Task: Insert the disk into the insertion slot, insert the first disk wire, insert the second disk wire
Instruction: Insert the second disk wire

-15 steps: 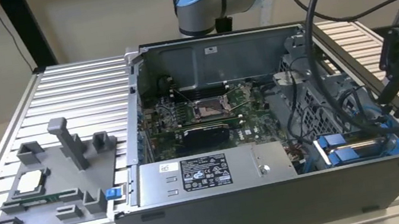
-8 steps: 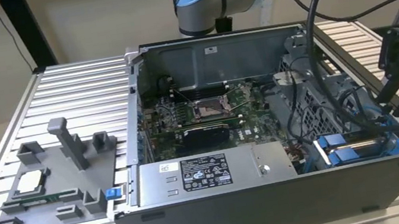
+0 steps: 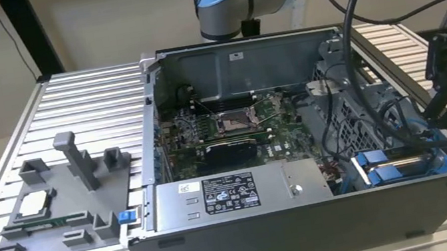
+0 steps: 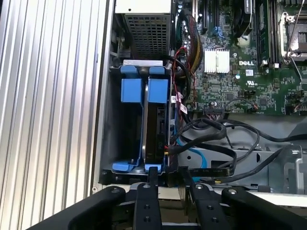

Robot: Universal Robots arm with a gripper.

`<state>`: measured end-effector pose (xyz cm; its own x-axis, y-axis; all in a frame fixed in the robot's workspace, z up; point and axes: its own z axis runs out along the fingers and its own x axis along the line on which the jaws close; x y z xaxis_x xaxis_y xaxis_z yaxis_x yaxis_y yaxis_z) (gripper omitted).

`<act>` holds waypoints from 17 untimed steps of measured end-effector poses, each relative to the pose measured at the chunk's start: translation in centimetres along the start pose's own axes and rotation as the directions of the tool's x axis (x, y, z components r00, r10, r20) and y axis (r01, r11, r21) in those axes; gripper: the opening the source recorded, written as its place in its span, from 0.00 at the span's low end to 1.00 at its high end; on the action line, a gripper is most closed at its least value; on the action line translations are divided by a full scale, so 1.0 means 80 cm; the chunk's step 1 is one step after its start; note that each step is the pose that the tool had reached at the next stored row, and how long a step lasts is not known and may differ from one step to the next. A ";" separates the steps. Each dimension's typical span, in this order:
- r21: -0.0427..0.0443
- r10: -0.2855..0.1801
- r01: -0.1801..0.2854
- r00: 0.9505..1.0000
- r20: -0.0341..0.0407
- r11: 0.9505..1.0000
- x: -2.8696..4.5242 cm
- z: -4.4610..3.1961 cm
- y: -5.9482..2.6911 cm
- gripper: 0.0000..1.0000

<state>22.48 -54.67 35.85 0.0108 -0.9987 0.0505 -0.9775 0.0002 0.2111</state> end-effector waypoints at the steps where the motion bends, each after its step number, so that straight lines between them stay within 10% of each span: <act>1: 0.000 0.000 0.000 1.000 0.000 1.000 -0.0001 0.0002 0.000 1.00; 5: 0.000 0.000 0.000 1.000 0.000 1.000 -0.0004 0.0005 0.000 1.00; 6: -0.001 0.000 0.000 1.000 0.000 1.000 -0.0005 0.0003 0.000 0.00; 17: -0.004 0.000 0.000 1.000 0.000 1.000 -0.0006 -0.0006 0.000 0.00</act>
<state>22.48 -54.62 35.90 0.0109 -0.9987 0.0505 -0.9767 0.0002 0.2147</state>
